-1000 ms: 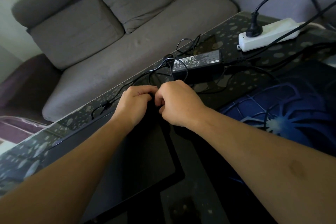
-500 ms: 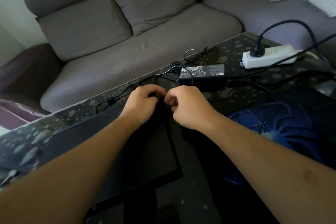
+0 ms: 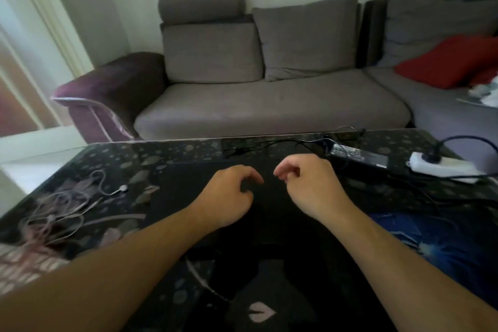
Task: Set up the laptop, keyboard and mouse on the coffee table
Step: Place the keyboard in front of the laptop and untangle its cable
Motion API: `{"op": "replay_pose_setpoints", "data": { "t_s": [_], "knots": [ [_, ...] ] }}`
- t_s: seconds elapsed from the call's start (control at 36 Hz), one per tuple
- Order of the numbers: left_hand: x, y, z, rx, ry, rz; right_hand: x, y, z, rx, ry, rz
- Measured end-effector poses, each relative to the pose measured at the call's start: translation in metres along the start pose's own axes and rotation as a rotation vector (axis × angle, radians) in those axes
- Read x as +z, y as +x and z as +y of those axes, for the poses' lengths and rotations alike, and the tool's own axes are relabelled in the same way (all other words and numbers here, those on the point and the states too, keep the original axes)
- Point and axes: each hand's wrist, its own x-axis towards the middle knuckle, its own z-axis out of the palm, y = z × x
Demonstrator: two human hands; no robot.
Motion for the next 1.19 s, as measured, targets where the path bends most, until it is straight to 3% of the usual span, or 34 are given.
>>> {"op": "replay_pose_setpoints", "data": {
  "t_s": [0.25, 0.42, 0.53, 0.61, 0.78, 0.92, 1.03, 1.11, 1.19],
  "knots": [
    [-0.069, -0.089, -0.071, -0.142, 0.092, 0.062, 0.079, -0.052, -0.086, -0.066, -0.198, -0.375],
    [-0.088, -0.119, -0.130, -0.301, 0.075, 0.052, 0.131, -0.063, -0.128, -0.060, -0.296, -0.387],
    [-0.093, -0.128, -0.153, -0.313, 0.127, 0.009, 0.157, -0.061, -0.146, -0.141, -0.374, -0.396],
    [-0.104, -0.135, -0.172, -0.334, 0.117, -0.027, 0.182, -0.062, -0.168, -0.204, -0.339, -0.471],
    [-0.138, -0.151, -0.202, -0.485, 0.086, 0.145, 0.247, -0.102, -0.224, -0.336, -0.192, -0.724],
    [-0.145, -0.157, -0.206, -0.547, -0.020, 0.123, 0.299, -0.116, -0.257, -0.416, -0.490, -0.669],
    [-0.146, -0.158, -0.204, -0.548, -0.060, 0.133, 0.327, -0.112, -0.269, -0.359, -0.617, -0.687],
    [-0.150, -0.160, -0.199, -0.527, -0.050, 0.161, 0.317, -0.106, -0.268, -0.401, -0.510, -0.691],
    [-0.161, -0.161, -0.198, -0.501, -0.046, 0.183, 0.292, -0.102, -0.261, -0.470, -0.398, -0.573]
  ]
}}
